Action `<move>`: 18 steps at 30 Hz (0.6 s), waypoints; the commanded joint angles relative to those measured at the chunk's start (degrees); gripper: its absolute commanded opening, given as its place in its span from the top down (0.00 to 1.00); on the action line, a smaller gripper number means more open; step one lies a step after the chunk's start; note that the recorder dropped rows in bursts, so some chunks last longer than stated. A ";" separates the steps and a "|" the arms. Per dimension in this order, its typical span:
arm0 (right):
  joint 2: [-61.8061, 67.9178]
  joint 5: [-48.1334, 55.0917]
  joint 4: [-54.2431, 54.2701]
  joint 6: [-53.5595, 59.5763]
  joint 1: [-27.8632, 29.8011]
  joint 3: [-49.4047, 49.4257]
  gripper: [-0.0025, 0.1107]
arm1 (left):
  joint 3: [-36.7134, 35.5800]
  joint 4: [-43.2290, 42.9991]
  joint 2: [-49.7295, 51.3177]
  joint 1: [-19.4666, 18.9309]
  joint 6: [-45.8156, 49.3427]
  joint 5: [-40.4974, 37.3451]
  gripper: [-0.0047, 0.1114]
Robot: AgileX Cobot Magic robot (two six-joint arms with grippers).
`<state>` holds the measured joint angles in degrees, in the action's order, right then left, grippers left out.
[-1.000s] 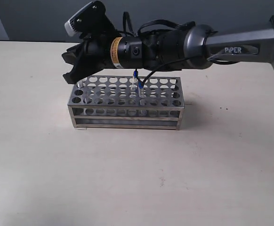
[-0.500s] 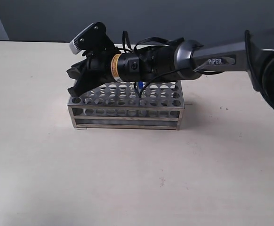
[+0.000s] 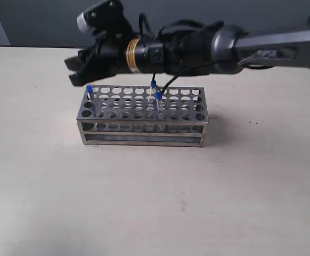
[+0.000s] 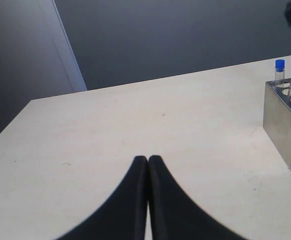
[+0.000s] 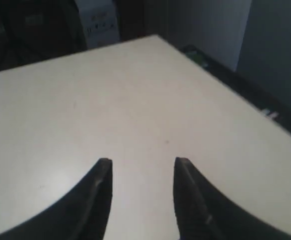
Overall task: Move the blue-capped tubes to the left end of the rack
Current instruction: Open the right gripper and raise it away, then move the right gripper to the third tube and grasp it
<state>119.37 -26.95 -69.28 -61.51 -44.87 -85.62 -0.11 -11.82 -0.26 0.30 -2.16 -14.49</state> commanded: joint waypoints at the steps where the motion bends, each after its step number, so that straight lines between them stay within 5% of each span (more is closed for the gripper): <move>1: -12.27 -0.39 -4.83 -1.59 4.14 3.69 0.63 | 0.11 0.20 0.26 0.35 -0.20 0.77 0.96; 7: -26.02 -0.29 -4.56 0.25 12.18 25.51 0.63 | 0.11 0.20 0.26 0.35 -0.20 0.77 0.96; 10: -26.00 0.20 7.44 11.81 12.89 34.50 0.63 | 0.11 0.20 0.26 0.35 -0.20 0.77 0.96; 12: -24.28 -1.20 17.09 20.91 12.89 36.65 0.63 | 0.11 0.20 0.26 0.35 -0.20 0.77 0.96; 18: -18.23 -6.36 21.22 23.74 12.89 36.77 0.63 | 0.11 0.20 0.26 0.35 -0.20 0.77 0.96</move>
<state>98.61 -30.45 -49.90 -39.45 -32.27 -49.14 -0.11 -11.82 -0.26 0.30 -2.16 -14.49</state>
